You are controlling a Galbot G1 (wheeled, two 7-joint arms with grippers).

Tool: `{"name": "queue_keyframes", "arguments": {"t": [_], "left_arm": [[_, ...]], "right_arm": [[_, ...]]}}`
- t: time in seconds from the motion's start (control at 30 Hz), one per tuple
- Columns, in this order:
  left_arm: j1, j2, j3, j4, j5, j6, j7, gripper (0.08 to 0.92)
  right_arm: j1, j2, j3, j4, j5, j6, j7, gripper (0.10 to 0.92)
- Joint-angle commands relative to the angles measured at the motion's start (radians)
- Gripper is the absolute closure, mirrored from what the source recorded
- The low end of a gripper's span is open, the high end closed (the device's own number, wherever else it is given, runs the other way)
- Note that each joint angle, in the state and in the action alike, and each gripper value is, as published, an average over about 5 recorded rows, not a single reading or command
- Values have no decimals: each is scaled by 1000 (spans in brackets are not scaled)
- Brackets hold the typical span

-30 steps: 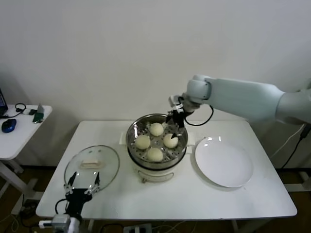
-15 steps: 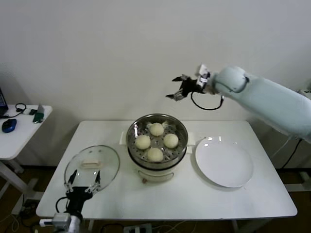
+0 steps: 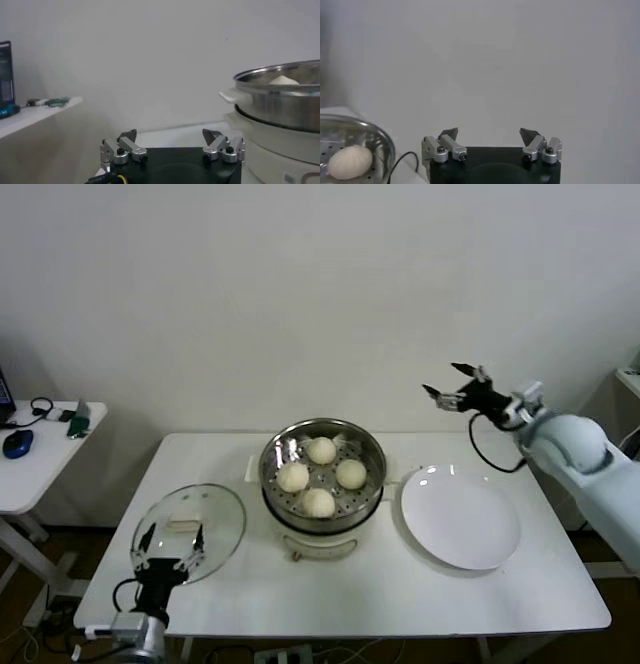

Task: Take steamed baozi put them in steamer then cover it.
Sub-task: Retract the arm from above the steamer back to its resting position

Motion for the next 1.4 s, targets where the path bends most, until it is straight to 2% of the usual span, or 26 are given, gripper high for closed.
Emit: {"name": "queue_keyframes", "arguments": {"t": [0.03,0.23,0.4,0.57,0.73,0.87,1.07,1.23,1.4], "left_arm": [[-19,14,-15,41,145,-70,-17,177],[-16,32,-29,40,287,-113,-51,177],[-14,52,-41,24,455,-151,-85,177],[-15,89,-35,33,746,-161,-224,177],[-28,103,-23,125,1050,-155,-323,177],[-65,103,4,254,1259,-75,-382,177],[-141,105,15,410,1359,-30,-375,177],[-185,107,20,461,1352,-3,-332,177],[-235,105,29,513,1352,2,-326,177]], "right_arm": [[-846,122,697,130,-89,234,36,202],[-964,309,690,113,-125,365,-4,203],[-1001,429,628,66,-187,545,-42,202],[-1018,511,596,34,-211,630,-32,203],[-1021,544,588,14,-226,632,5,203],[-1019,554,580,1,-253,608,40,203],[-1027,565,575,13,-268,591,63,203],[-1029,575,575,23,-271,585,70,203],[-1029,590,575,26,-285,580,72,203]]}}
